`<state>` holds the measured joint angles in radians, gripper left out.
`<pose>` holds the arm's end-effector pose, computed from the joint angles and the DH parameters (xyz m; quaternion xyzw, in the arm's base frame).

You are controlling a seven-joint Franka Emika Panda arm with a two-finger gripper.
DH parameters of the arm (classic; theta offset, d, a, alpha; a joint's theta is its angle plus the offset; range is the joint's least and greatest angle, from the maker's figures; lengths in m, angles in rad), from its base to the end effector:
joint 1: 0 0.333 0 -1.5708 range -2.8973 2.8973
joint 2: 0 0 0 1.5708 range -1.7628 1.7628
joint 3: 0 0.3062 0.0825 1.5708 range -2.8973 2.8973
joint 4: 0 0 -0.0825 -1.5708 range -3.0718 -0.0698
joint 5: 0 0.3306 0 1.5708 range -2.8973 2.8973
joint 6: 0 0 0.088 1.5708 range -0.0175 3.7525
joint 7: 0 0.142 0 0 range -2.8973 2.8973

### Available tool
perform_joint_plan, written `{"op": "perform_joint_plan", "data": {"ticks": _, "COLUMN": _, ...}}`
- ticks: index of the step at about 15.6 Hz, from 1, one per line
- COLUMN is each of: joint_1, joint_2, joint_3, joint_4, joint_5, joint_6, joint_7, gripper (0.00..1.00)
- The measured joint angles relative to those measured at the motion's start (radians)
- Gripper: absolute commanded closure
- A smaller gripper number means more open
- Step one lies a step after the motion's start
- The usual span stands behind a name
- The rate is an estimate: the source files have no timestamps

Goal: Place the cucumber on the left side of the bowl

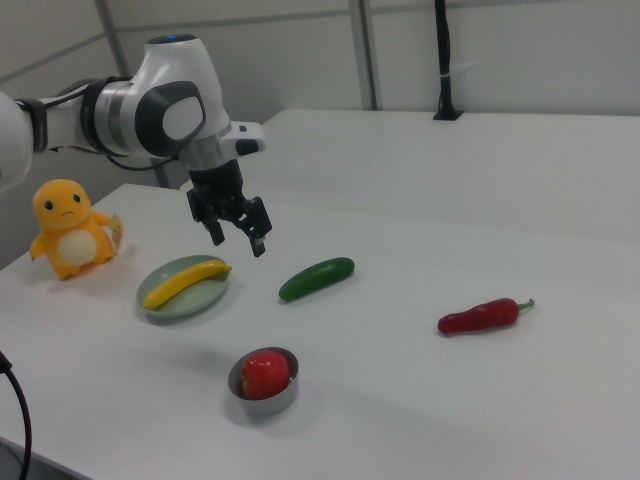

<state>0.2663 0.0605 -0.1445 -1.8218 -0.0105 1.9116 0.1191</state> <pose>0.5289 0.0650 0.4718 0.9998 0.0032 0.0160 0.0075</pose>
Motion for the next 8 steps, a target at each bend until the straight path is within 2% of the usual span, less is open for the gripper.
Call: {"op": "perform_joint_plan", "data": {"ticks": 8, "joint_1": -0.004, "joint_2": 0.01, "joint_3": 0.0, "joint_4": 0.014, "joint_5": 0.001, "joint_6": 0.003, "joint_7": 0.009, "gripper": 0.0}}
